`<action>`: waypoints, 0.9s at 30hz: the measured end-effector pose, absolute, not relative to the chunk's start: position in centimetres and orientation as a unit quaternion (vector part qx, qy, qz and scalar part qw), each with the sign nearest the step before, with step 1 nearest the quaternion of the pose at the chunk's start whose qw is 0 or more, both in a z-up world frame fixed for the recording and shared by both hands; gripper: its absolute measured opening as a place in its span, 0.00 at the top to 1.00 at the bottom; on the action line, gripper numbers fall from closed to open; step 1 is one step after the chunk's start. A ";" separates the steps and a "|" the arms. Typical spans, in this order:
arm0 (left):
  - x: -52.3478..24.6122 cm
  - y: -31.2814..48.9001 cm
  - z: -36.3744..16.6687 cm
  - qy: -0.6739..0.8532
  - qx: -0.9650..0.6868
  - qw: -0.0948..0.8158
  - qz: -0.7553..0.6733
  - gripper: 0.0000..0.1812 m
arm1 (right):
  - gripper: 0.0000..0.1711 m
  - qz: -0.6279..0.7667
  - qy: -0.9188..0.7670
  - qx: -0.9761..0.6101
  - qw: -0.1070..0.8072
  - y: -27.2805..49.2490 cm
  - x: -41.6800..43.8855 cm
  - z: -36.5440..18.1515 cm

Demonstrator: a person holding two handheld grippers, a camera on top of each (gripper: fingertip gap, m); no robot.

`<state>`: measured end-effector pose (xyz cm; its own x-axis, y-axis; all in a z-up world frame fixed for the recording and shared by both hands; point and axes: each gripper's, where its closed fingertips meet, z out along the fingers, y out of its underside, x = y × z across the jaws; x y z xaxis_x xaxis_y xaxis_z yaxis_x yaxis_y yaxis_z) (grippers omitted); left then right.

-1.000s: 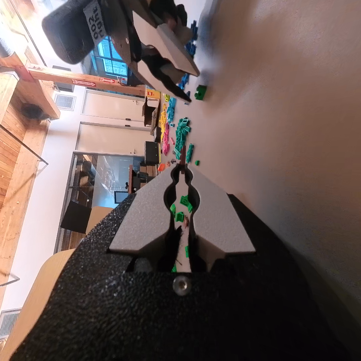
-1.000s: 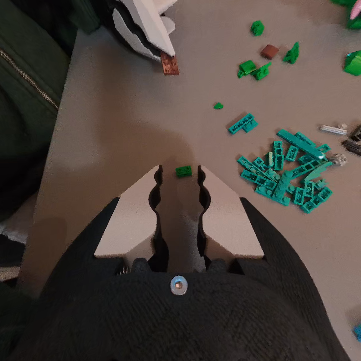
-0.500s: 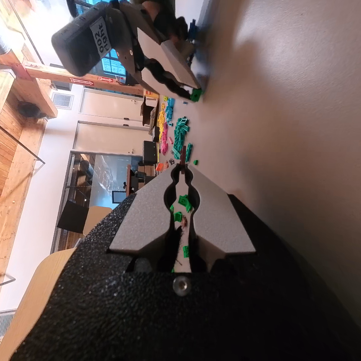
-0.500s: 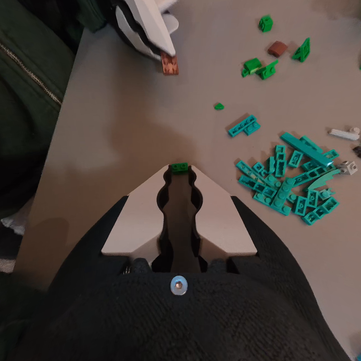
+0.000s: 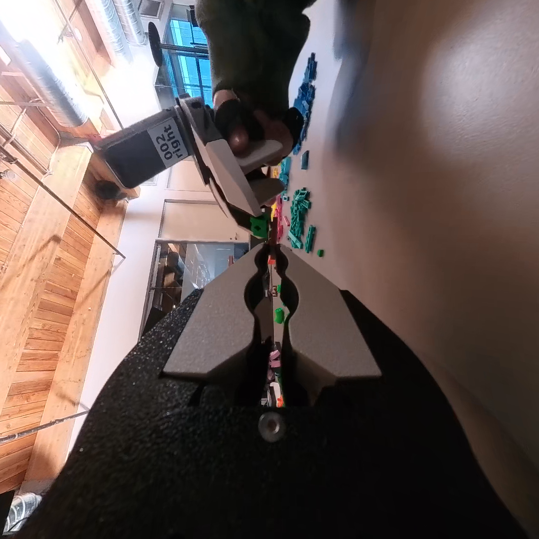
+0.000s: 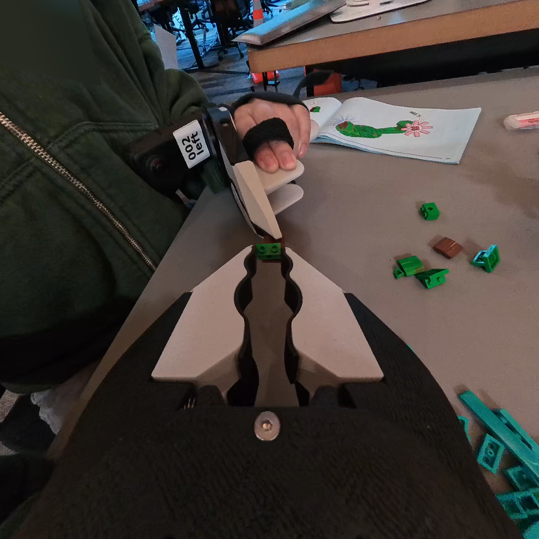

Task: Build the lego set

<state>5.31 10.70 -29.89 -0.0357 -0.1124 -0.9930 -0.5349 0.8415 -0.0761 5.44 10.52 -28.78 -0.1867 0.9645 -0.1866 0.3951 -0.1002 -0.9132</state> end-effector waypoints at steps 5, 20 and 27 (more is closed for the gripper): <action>5.3 10.8 -29.9 0.700 -0.231 0.655 0.165 0.99 | 0.92 0.470 -0.606 -0.571 0.292 10.3 5.5 -29.0; 5.2 11.1 -30.2 0.702 -0.239 0.648 0.174 0.99 | 0.91 0.448 -0.597 -0.592 0.305 11.0 5.2 -29.5; 5.1 11.3 -29.9 0.696 -0.238 0.651 0.186 0.99 | 0.91 0.439 -0.598 -0.585 0.328 11.3 5.1 -29.5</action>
